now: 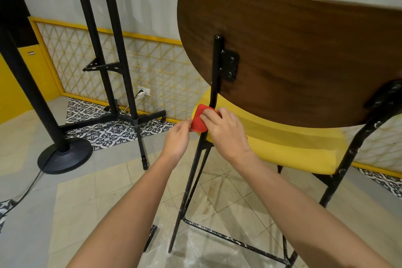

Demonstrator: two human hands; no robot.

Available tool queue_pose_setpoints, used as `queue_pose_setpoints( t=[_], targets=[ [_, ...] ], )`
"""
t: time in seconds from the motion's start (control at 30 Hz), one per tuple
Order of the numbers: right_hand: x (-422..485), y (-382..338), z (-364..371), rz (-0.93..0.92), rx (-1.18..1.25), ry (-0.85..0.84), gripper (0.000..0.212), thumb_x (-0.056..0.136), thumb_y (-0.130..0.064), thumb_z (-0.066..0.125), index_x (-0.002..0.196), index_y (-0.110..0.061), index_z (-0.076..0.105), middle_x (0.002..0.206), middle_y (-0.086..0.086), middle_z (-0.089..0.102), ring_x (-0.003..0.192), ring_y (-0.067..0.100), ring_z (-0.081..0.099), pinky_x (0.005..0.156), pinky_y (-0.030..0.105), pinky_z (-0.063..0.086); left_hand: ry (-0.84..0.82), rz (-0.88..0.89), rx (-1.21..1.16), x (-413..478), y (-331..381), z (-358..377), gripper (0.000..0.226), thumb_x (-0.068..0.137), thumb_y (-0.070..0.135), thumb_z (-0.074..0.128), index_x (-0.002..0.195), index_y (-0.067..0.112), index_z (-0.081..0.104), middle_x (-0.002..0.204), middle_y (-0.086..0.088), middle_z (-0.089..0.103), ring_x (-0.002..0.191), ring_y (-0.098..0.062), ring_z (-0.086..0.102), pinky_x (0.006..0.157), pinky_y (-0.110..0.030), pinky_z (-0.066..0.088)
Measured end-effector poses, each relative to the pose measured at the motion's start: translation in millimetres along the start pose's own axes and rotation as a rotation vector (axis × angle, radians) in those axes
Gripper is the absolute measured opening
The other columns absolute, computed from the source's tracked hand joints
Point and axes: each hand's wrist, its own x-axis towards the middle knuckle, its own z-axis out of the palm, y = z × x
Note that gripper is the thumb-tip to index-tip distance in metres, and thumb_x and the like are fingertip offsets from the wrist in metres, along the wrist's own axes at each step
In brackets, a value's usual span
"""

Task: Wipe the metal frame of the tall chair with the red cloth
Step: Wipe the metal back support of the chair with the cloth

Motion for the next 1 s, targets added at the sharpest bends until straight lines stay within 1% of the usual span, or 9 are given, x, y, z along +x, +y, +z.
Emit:
queue_pose_setpoints(
  t=[0.07,0.13,0.2,0.33,0.5,0.7,0.8,0.87,1.0],
  targets=[
    [6,3,-4,0.013,0.023,0.030,0.032,0.069,-0.002,0.074,0.100,-0.007,0.069,0.098,0.005,0.068,0.077,0.026,0.057,0.055,0.029,0.047,0.000,0.000,0.001,1,2,-2,0.027,0.096,0.044,0.036,0.098,0.032,0.060,0.104,0.006,0.066,0.106,-0.019,0.055,0.097,-0.039,0.040],
    [14,10,-9,0.038,0.021,0.116,0.027,0.080,-0.006,0.058,0.105,-0.007,0.068,0.104,0.003,0.068,0.086,0.023,0.047,0.057,0.029,0.044,-0.005,0.003,-0.001,3,2,-3,0.029,0.095,0.045,0.037,0.101,0.032,0.062,0.101,0.007,0.065,0.105,-0.018,0.056,0.094,-0.038,0.040],
    [19,15,-12,0.047,0.005,0.156,0.034,0.084,-0.010,0.043,0.106,-0.009,0.069,0.107,0.002,0.068,0.089,0.022,0.041,0.058,0.029,0.043,-0.006,0.005,-0.006,5,2,-3,0.029,0.096,0.043,0.037,0.105,0.031,0.062,0.100,0.009,0.063,0.105,-0.018,0.056,0.094,-0.037,0.040],
    [8,10,-2,0.020,0.000,0.098,0.038,0.081,-0.008,0.039,0.105,-0.010,0.069,0.105,0.001,0.068,0.083,0.024,0.051,0.058,0.029,0.043,0.004,0.002,-0.020,3,0,1,0.029,0.097,0.043,0.035,0.100,0.030,0.061,0.096,0.009,0.063,0.104,-0.018,0.055,0.095,-0.039,0.040],
    [-5,-7,12,0.051,0.037,0.030,0.039,0.077,-0.008,0.039,0.102,-0.011,0.069,0.101,0.000,0.068,0.075,0.025,0.058,0.057,0.029,0.043,0.010,-0.008,-0.035,0,-8,2,0.031,0.098,0.043,0.035,0.081,0.033,0.060,0.094,0.005,0.063,0.096,-0.017,0.057,0.089,-0.037,0.041],
    [-31,-20,32,-0.025,0.080,-0.048,0.037,0.080,-0.008,0.038,0.101,-0.010,0.069,0.100,0.002,0.067,0.076,0.026,0.057,0.056,0.031,0.045,-0.008,-0.006,-0.048,1,-23,-3,0.031,0.097,0.037,0.035,0.104,0.028,0.064,0.109,0.002,0.065,0.102,-0.013,0.059,0.079,-0.028,0.043],
    [-40,-25,39,-0.046,0.095,-0.067,0.029,0.075,-0.001,0.059,0.101,-0.009,0.068,0.098,0.003,0.066,0.074,0.027,0.057,0.055,0.031,0.044,-0.001,-0.033,-0.029,1,-33,-6,0.032,0.096,0.039,0.037,0.106,0.029,0.065,0.108,0.001,0.066,0.104,-0.017,0.059,0.088,-0.034,0.044],
    [-42,-31,42,-0.041,0.122,-0.110,0.034,0.068,-0.001,0.073,0.101,-0.009,0.068,0.098,0.003,0.066,0.074,0.027,0.057,0.056,0.031,0.045,0.009,-0.056,-0.020,0,-38,-8,0.032,0.096,0.039,0.037,0.108,0.028,0.065,0.109,0.000,0.066,0.106,-0.018,0.058,0.096,-0.038,0.043],
    [-39,-31,43,0.067,0.154,-0.035,0.034,0.073,-0.002,0.068,0.106,-0.009,0.067,0.107,0.005,0.066,0.076,0.027,0.056,0.057,0.032,0.047,-0.001,-0.075,0.001,-1,-45,-11,0.031,0.097,0.037,0.034,0.103,0.030,0.064,0.113,0.001,0.065,0.108,-0.018,0.056,0.099,-0.039,0.041]
  ],
)
